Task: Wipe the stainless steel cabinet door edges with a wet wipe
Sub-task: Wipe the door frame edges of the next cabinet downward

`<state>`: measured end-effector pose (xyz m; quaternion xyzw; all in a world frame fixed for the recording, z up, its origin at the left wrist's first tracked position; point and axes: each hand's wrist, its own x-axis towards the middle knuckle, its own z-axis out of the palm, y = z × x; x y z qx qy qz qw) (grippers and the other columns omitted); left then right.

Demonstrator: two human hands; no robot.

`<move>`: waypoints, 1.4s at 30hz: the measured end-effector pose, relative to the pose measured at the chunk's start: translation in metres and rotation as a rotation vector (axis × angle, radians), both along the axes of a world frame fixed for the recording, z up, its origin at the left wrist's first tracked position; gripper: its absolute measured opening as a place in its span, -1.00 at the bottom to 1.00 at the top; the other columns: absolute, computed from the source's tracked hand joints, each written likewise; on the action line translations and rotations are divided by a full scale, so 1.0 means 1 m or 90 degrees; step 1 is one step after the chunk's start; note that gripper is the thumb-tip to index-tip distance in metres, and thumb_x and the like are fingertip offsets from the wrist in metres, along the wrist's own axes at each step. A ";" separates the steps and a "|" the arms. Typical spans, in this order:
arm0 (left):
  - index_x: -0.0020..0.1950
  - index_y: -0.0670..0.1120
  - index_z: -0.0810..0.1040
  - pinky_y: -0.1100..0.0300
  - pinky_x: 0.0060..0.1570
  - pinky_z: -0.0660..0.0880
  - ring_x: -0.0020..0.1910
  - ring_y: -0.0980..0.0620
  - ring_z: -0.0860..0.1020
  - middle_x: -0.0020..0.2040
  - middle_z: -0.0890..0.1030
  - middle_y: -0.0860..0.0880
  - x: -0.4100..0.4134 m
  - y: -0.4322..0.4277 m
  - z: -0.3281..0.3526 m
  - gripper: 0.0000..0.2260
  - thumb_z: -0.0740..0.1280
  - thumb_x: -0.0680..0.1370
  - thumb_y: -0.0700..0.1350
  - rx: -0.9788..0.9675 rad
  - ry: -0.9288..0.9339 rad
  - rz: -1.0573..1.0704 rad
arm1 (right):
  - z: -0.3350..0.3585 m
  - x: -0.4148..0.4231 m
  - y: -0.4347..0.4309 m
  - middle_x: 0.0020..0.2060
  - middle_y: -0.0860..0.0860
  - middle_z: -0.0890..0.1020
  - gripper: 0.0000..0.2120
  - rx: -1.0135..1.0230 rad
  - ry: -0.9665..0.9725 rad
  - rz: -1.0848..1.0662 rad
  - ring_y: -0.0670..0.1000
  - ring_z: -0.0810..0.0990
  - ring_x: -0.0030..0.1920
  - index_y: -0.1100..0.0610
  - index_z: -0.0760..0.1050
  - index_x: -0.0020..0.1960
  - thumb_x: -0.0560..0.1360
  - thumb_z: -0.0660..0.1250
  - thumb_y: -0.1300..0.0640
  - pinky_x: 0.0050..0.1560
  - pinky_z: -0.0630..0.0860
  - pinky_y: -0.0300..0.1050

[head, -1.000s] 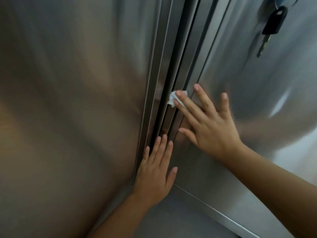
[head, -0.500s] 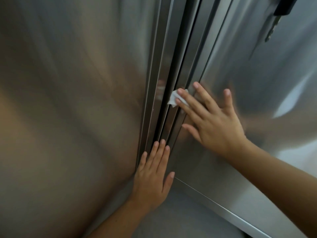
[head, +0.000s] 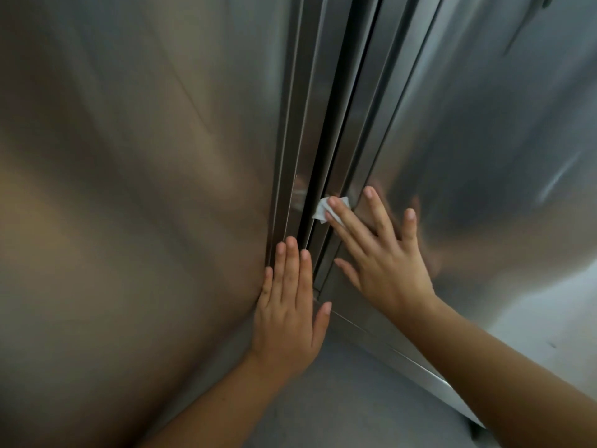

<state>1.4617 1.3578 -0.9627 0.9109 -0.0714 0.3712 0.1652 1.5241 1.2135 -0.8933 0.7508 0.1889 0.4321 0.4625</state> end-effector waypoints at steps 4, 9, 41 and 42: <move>0.41 -0.34 0.09 0.04 0.42 0.00 0.48 -0.12 0.01 0.43 0.12 -0.30 -0.004 0.001 0.001 -0.46 -0.13 0.63 0.06 0.002 0.000 -0.021 | -0.019 -0.006 0.003 0.49 -0.09 -0.16 -0.31 0.006 0.039 -0.008 0.33 -0.35 0.43 0.03 -0.16 0.54 0.54 -0.08 -0.27 0.32 -0.31 0.35; 0.39 -0.38 0.18 -0.13 0.29 0.26 0.38 -0.31 0.21 0.41 0.17 -0.33 -0.010 0.002 0.009 -0.44 0.08 0.53 -0.01 -0.007 0.012 -0.032 | 0.000 -0.003 0.000 0.49 -0.06 -0.01 -0.36 0.066 0.015 0.063 0.02 -0.08 0.48 0.02 -0.03 0.53 0.54 0.02 -0.19 0.36 -0.19 0.26; 0.40 -0.40 0.12 -0.11 0.28 0.35 0.41 -0.30 0.15 0.42 0.07 -0.34 -0.013 0.013 0.009 -0.34 0.14 0.49 0.05 0.075 0.064 -0.048 | -0.132 0.001 0.000 0.50 0.04 -0.22 -0.34 0.093 0.014 0.045 0.37 -0.24 0.45 -0.05 -0.13 0.52 0.50 -0.06 -0.25 0.32 -0.19 0.41; 0.40 -0.39 0.12 -0.10 0.29 0.34 0.41 -0.30 0.16 0.42 0.07 -0.34 -0.014 0.014 0.009 -0.34 0.14 0.49 0.05 0.078 0.066 -0.049 | -0.132 0.000 -0.001 0.49 0.02 -0.21 -0.34 0.089 0.021 0.050 0.38 -0.24 0.45 -0.05 -0.15 0.51 0.50 -0.06 -0.24 0.32 -0.15 0.40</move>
